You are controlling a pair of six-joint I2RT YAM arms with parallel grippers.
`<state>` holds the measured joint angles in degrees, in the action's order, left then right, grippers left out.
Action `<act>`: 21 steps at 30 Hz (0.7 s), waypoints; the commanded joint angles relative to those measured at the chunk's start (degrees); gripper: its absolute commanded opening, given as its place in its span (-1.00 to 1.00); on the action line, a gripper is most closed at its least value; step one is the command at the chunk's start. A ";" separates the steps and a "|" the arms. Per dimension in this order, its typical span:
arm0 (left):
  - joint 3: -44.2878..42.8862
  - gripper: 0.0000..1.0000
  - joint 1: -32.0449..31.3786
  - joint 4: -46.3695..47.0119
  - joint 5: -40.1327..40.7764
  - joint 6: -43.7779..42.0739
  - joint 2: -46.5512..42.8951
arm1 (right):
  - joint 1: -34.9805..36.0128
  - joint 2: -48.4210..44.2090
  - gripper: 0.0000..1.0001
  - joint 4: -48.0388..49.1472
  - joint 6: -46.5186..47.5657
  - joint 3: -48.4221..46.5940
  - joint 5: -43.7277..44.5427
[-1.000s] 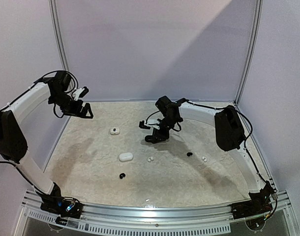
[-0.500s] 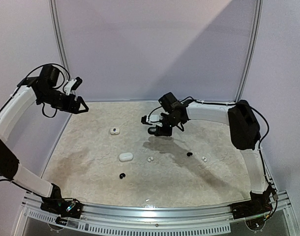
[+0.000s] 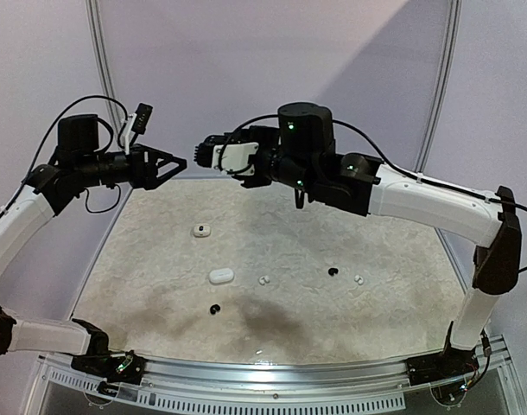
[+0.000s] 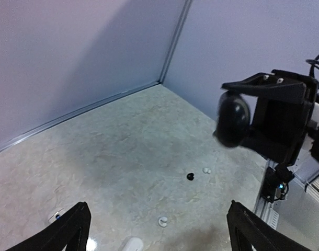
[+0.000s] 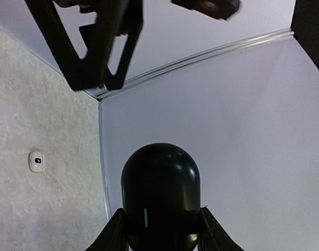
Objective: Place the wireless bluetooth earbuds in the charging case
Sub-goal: Pass from the right arm to the left
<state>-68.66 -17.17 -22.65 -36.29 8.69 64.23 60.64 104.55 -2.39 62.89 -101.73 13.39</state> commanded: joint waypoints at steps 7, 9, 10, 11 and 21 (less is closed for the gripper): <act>0.46 0.79 -6.44 7.67 -7.91 -2.07 0.10 | 5.99 3.25 -0.79 1.81 9.72 -3.31 7.81; 0.18 0.69 -6.51 6.67 -7.62 -0.82 0.36 | 7.10 3.74 -0.79 1.86 9.66 -4.11 8.22; -0.26 0.58 -6.52 6.28 -7.96 -0.30 0.61 | 7.64 3.93 -0.79 1.79 9.69 -4.41 8.23; -0.74 0.43 -6.59 5.63 -8.38 -0.10 1.04 | 7.91 4.02 -0.79 1.81 9.44 -4.70 8.18; -2.01 -0.51 -6.77 4.34 -8.32 -1.59 0.77 | 10.08 4.17 -0.80 -0.42 7.52 -5.50 7.91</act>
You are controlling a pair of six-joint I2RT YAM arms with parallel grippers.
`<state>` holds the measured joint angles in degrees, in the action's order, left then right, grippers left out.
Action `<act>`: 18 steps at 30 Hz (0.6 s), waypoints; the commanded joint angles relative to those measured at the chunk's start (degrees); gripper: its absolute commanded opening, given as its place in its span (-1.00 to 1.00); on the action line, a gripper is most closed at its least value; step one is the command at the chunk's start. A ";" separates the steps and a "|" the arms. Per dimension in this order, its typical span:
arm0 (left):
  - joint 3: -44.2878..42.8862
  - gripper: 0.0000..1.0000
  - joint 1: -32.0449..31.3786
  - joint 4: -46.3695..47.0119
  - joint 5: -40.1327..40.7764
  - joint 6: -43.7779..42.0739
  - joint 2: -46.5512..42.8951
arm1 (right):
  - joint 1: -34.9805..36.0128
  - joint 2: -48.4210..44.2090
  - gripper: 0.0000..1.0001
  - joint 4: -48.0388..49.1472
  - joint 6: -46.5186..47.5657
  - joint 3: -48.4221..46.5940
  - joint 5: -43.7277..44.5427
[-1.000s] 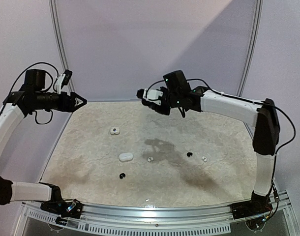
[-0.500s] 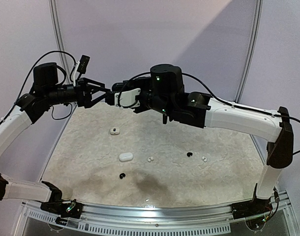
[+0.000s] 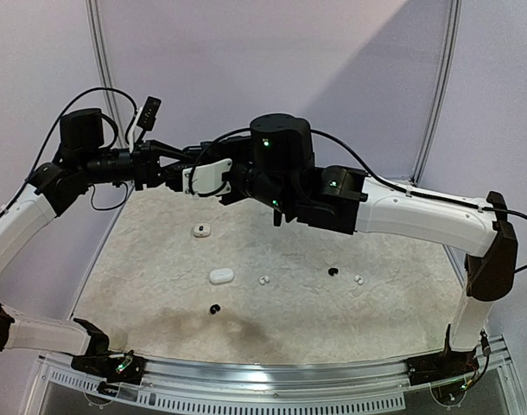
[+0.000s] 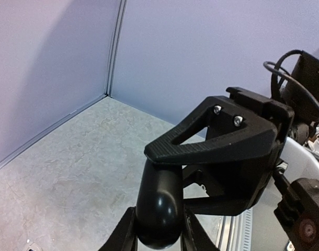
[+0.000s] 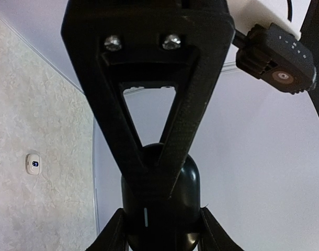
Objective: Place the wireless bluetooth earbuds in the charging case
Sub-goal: Pass from the right arm to the left
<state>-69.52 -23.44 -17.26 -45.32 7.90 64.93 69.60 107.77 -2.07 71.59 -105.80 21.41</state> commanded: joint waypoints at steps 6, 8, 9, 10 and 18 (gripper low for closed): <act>-0.47 -1.00 -0.65 -2.43 0.09 -2.67 -1.29 | 1.75 0.69 -0.59 -1.88 -2.34 -1.34 -0.82; -0.17 -1.00 -0.71 -2.52 0.75 -3.87 -2.13 | 1.72 0.39 -0.13 -1.88 -4.40 -0.94 -0.78; 0.04 -1.00 -0.73 -2.48 1.41 -4.73 -2.57 | 1.76 0.35 0.12 -1.78 -5.31 -0.80 -0.41; 0.22 -1.00 -0.65 -2.44 2.33 -5.47 -2.95 | 1.71 0.18 0.40 -2.00 -6.65 -0.69 0.11; 1.05 -1.00 -1.16 -3.87 4.04 -15.74 -4.63 | -0.53 -6.60 0.98 -11.61 -26.51 3.87 -10.03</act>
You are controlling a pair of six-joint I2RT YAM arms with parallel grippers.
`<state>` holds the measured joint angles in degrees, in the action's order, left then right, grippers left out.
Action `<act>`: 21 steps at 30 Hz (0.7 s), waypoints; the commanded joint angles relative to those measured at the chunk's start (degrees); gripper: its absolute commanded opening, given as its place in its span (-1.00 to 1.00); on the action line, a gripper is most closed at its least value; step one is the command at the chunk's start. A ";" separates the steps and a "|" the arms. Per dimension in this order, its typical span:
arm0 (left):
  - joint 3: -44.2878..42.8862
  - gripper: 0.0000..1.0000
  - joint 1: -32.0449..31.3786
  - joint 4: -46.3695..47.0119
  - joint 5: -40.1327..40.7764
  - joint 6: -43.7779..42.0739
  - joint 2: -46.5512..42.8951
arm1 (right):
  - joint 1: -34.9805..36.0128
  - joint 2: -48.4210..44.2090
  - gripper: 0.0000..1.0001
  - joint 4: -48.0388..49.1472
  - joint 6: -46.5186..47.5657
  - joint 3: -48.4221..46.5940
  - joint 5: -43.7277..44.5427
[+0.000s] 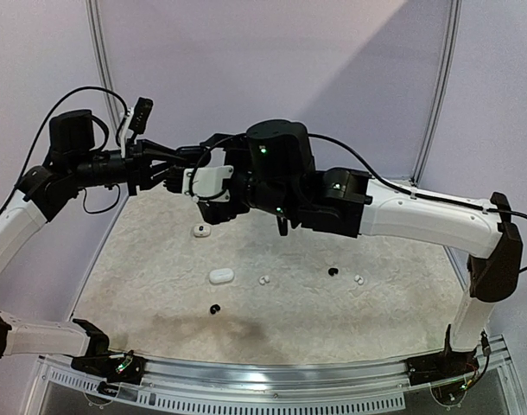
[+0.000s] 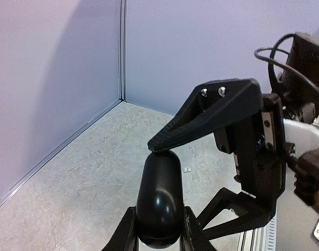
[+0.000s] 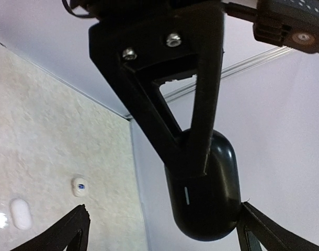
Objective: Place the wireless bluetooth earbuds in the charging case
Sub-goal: Pass from the right arm to the left, then pass from the left arm to the right
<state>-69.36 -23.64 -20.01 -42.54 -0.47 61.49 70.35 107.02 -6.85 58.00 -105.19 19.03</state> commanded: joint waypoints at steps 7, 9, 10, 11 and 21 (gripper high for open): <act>2.08 -1.00 -3.47 -4.44 1.16 -18.71 -3.38 | -7.11 -11.85 0.98 -13.85 -37.90 3.59 -27.48; 1.97 -1.00 -4.12 -5.03 0.32 -19.75 -3.37 | -8.25 -12.55 0.95 -13.78 -43.23 3.74 -31.28; 1.88 -1.00 -4.54 -5.45 -0.36 -20.32 -3.40 | -8.76 -12.77 0.94 -13.50 -44.68 3.88 -32.95; 1.86 -1.00 -5.02 -5.79 -0.91 -20.77 -3.44 | -9.12 -12.80 0.91 -13.24 -46.83 3.90 -34.14; 1.98 -1.00 -8.18 -6.31 -2.78 -19.04 -4.00 | -9.14 -8.03 0.52 -17.01 -51.90 -2.16 -43.80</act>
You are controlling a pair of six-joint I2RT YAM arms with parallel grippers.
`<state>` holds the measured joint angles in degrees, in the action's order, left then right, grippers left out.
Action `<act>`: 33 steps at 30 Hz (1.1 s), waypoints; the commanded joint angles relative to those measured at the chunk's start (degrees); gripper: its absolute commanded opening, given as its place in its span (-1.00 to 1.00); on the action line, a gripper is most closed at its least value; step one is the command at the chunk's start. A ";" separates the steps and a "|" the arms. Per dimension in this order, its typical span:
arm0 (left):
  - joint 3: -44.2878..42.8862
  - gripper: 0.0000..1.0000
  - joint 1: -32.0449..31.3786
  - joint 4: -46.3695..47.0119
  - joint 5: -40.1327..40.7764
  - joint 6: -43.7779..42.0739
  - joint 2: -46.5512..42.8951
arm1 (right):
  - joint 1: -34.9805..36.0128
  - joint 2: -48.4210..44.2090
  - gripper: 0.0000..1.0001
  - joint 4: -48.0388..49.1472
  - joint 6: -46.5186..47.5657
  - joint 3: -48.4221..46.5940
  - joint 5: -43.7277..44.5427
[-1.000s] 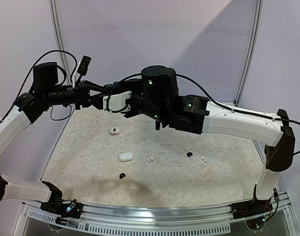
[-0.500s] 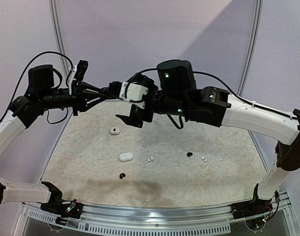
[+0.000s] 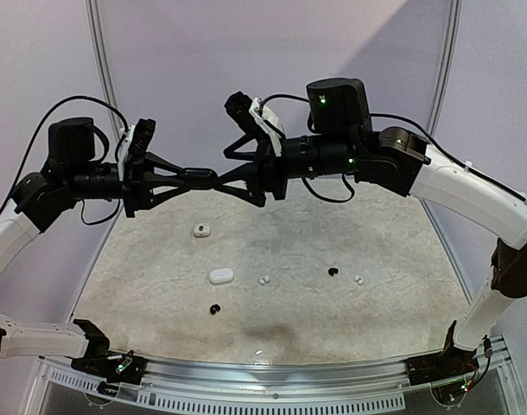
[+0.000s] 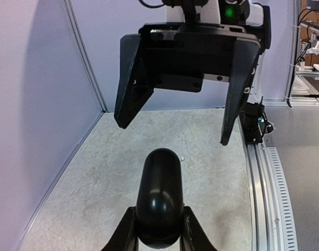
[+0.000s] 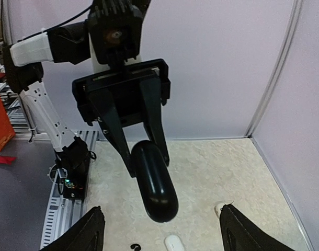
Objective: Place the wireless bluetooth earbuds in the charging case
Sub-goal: Pass from the left arm to the right
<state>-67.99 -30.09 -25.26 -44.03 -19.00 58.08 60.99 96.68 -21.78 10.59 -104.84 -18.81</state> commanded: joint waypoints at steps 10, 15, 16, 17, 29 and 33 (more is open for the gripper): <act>1.18 -1.00 -3.21 -0.61 -1.41 1.43 -1.29 | 1.82 4.48 -0.12 -0.04 -4.62 -2.00 -5.04; 1.31 -1.00 -3.56 -0.38 -1.23 2.78 -1.23 | 2.51 4.64 -0.49 0.33 -2.45 -1.86 -4.61; 1.20 -1.00 -3.64 -0.28 -1.30 2.93 -1.21 | 2.67 4.65 -0.57 0.47 -2.33 -1.86 -4.92; 1.11 -1.00 -3.72 -0.24 -1.24 3.08 -1.13 | 2.77 4.65 -0.65 0.60 -2.18 -1.82 -5.00; 8.67 0.58 -3.49 11.48 -2.21 14.17 -4.97 | 1.75 0.47 -1.00 4.06 -1.49 0.41 -11.15; 13.73 0.30 -3.54 22.32 -2.46 20.00 -6.63 | 1.72 -0.18 -1.00 1.99 -1.41 -0.62 -9.61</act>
<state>-58.13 -32.80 -15.05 -45.84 -5.87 52.97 62.94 99.44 -20.18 9.32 -105.10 -27.62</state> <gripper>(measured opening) 0.705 0.239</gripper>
